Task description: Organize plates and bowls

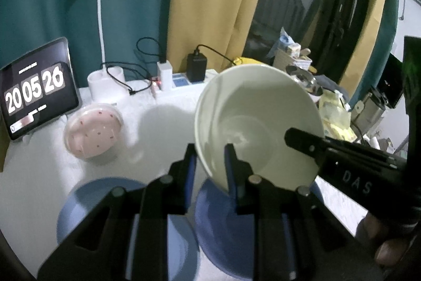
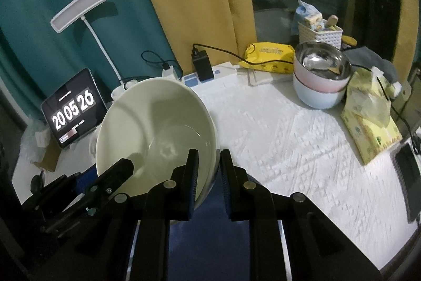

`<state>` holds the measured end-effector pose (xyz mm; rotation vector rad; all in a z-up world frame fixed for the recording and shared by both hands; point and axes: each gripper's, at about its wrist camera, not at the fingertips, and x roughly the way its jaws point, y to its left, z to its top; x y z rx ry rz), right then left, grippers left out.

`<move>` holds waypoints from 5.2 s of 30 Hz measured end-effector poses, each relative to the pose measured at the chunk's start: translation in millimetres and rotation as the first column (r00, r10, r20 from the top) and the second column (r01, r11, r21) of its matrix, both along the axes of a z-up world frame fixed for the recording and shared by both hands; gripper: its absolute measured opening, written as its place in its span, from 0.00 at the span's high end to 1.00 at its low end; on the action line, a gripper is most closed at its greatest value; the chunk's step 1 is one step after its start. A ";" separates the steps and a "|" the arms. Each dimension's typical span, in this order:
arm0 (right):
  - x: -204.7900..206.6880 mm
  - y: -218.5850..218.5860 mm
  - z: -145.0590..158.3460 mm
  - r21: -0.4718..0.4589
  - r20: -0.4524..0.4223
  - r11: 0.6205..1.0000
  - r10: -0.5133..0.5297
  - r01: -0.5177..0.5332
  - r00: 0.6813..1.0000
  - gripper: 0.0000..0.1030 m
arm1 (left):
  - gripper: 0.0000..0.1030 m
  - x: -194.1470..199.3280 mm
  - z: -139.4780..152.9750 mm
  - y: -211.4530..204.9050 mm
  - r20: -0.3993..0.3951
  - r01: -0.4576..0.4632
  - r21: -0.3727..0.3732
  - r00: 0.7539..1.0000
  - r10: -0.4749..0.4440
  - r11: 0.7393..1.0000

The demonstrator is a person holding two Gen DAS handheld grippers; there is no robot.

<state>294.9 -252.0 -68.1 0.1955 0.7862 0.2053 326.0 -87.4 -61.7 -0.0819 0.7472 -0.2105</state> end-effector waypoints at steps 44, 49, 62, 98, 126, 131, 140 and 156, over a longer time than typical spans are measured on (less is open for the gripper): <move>-26.0 -17.3 -65.1 -0.040 -0.171 0.999 -0.027 0.020 0.985 0.82 | 0.77 -30.9 -60.0 -33.7 -0.161 0.055 0.097 0.986 -0.039 0.994; -25.8 -11.4 -64.6 -0.086 -0.163 0.996 -0.015 0.001 0.987 0.82 | 0.75 -31.8 -60.2 -33.6 -0.158 0.054 0.097 0.987 -0.039 0.994; -35.3 -2.0 -48.9 -0.171 -0.065 0.985 0.010 -0.021 0.998 0.58 | 0.75 -38.8 -45.5 -25.5 -0.117 0.041 0.093 0.993 -0.030 0.995; -27.1 46.3 -18.6 -0.177 -0.012 0.981 0.085 -0.086 0.996 0.58 | 0.56 -35.1 -14.1 52.1 -0.011 -0.115 -0.004 0.993 0.115 0.993; -4.1 115.6 -11.1 -0.209 -0.010 0.961 0.183 -0.181 0.983 0.58 | 0.55 -24.2 -9.1 120.5 0.018 -0.189 -0.022 0.982 0.190 0.982; 3.2 125.9 -9.5 -0.216 -0.008 0.957 0.197 -0.194 0.980 0.58 | 0.55 -19.4 -10.5 132.8 0.016 -0.198 -0.032 0.980 0.199 0.980; 18.1 150.1 -7.5 -0.227 -0.012 0.948 0.227 -0.224 0.974 0.58 | 0.52 -8.1 -10.6 156.7 0.021 -0.219 -0.045 0.975 0.220 0.975; 44.5 189.7 -14.3 -0.254 -0.032 0.936 0.244 -0.244 0.969 0.58 | 0.52 18.9 -24.4 196.7 -0.010 -0.242 -0.068 0.970 0.242 0.968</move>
